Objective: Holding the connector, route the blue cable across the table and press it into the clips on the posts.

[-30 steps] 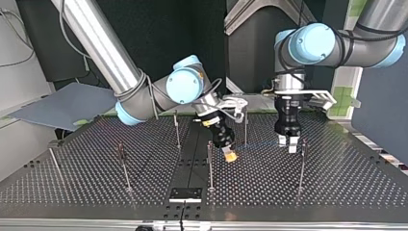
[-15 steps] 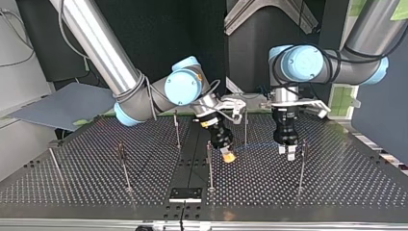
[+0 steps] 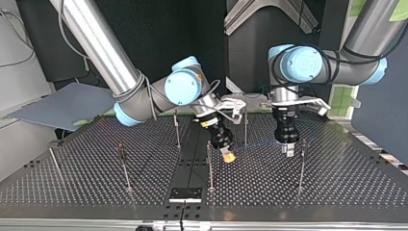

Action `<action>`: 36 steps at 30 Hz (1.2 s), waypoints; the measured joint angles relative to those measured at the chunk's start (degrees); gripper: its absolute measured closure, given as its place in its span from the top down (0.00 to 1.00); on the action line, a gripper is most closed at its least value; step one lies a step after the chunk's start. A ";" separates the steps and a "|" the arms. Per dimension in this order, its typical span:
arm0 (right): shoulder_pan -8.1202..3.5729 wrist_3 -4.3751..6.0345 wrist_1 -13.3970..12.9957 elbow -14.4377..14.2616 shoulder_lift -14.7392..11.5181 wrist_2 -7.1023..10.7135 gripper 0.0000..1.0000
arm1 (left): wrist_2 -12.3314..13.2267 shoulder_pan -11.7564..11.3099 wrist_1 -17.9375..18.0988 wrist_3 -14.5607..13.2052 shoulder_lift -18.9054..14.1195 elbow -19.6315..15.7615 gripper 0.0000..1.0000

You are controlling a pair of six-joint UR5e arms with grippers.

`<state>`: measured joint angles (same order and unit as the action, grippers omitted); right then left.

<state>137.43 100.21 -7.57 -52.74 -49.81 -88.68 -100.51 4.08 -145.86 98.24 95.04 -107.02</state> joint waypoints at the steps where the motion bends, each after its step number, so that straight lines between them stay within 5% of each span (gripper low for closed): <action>1: 0.00 0.00 0.00 0.01 0.00 0.00 0.00 | -0.29 0.00 -0.17 0.00 0.00 0.00 0.00; 17: 0.38 -0.25 0.17 -0.79 0.14 -0.03 0.00 | -4.37 0.64 -4.36 -1.23 0.00 -1.37 0.00; 36: -0.12 -0.78 0.25 -8.15 0.27 0.00 0.00 | -3.55 2.18 -0.62 -0.17 0.07 -10.70 0.00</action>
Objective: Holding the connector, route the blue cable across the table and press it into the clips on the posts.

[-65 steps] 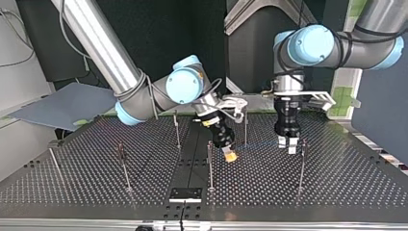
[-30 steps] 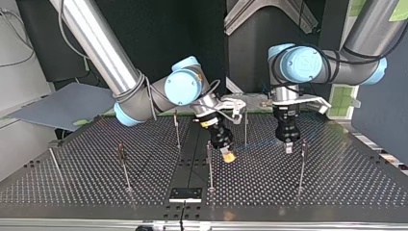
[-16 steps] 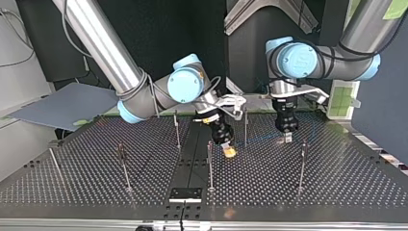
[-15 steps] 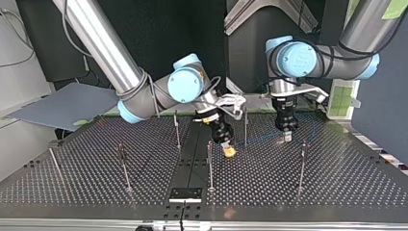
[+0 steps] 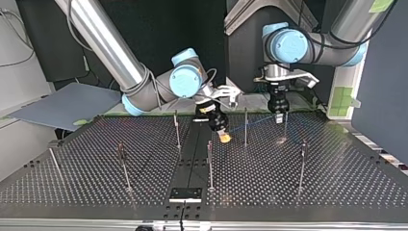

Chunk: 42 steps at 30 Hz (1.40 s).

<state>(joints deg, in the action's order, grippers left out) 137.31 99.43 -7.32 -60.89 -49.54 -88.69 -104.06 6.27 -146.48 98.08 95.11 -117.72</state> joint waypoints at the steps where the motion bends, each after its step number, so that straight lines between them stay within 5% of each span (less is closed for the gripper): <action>1: -0.03 -0.05 0.00 -0.52 0.00 -0.02 0.00 | 0.12 0.06 0.27 0.16 0.06 -0.41 0.00; 17: -0.15 -1.02 -0.07 -6.51 -0.01 -0.41 0.00 | 2.31 0.78 3.46 1.13 6.27 -1.78 0.00; 28: -0.08 -1.52 -0.55 -10.10 0.01 -0.69 0.00 | 3.06 0.55 5.07 1.93 7.24 -2.59 0.00; 42: -0.74 -1.46 -1.53 -10.73 1.61 -0.70 0.00 | 4.85 0.44 9.12 2.72 13.62 -2.75 0.00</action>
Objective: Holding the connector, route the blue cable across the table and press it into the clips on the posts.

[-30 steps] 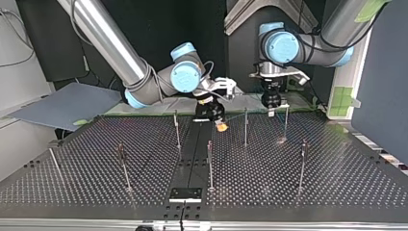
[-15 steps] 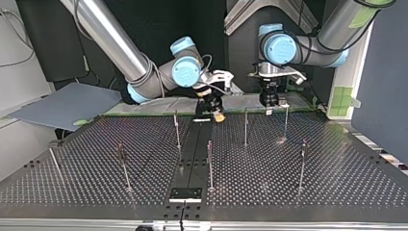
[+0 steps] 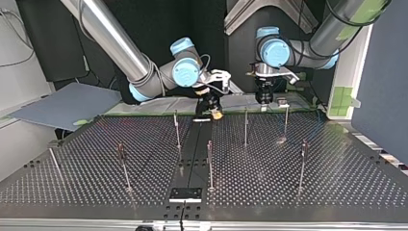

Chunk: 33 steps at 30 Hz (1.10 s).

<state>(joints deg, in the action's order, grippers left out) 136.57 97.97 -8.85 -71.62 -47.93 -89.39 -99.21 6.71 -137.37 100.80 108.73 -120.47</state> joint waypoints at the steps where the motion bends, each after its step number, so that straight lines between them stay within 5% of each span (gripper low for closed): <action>1: -0.14 0.00 -0.11 0.00 0.22 0.00 0.00 | 0.22 -0.07 0.14 0.06 0.18 0.00 0.00; 10: -1.17 0.42 -2.50 -0.01 0.95 0.22 0.00 | 2.28 -0.70 2.27 1.20 1.18 0.41 0.00; 21: -2.01 0.82 -4.93 -0.01 1.93 0.66 0.00 | 2.64 -1.07 2.10 1.24 6.19 4.75 0.00; 33: -3.79 1.14 -6.63 0.02 2.34 0.86 0.00 | 4.06 -2.33 0.72 1.27 6.75 8.55 0.00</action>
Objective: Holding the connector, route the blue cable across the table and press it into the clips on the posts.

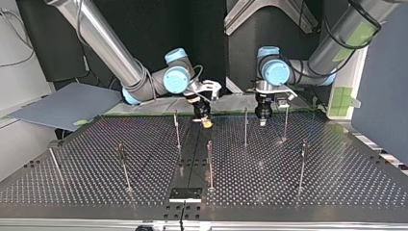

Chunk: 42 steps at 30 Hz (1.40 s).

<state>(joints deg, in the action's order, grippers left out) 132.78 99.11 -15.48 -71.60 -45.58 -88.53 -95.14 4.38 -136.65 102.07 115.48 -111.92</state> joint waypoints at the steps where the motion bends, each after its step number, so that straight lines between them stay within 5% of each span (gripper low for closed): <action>1: -0.23 0.04 -0.13 0.00 0.02 0.02 0.00 | 0.17 -0.09 -0.18 0.01 -0.01 0.34 0.00; 10: -2.11 0.13 -0.29 0.94 0.04 0.35 0.00 | 1.32 -1.22 -2.07 0.03 0.03 4.08 0.00; 24: -3.39 0.14 -0.35 2.27 0.07 1.58 0.00 | 2.36 -2.82 -4.04 -0.23 2.56 7.77 0.00; 26: -3.53 0.14 -0.35 2.27 0.08 1.59 0.00 | 2.43 -2.84 -4.25 -0.16 2.57 7.94 0.23; 27: -3.59 0.14 -0.35 2.28 0.08 1.59 0.00 | 2.43 -2.84 -4.31 -0.06 2.57 7.97 0.23; 29: -3.70 0.14 -0.35 2.29 0.08 1.59 0.00 | 2.30 -2.70 -4.44 0.28 2.57 8.02 0.57; 30: -3.73 0.14 -0.35 2.29 0.08 1.61 0.00 | 2.16 -2.62 -4.56 0.41 2.57 8.03 0.57; 31: -3.77 0.14 -0.35 2.29 0.08 1.63 0.00 | 2.01 -2.53 -4.75 0.53 2.56 8.03 0.73; 32: -3.82 0.14 -0.35 2.29 0.08 1.64 0.00 | 1.87 -2.43 -5.05 0.70 2.56 8.03 1.00; 42: -4.09 0.13 -0.21 2.29 0.09 1.74 0.00 | 0.38 -1.55 -8.79 1.09 2.08 8.04 1.00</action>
<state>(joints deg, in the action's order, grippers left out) 128.69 99.24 -15.69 -69.31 -45.50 -86.79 -94.76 2.83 -145.44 103.15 117.56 -103.88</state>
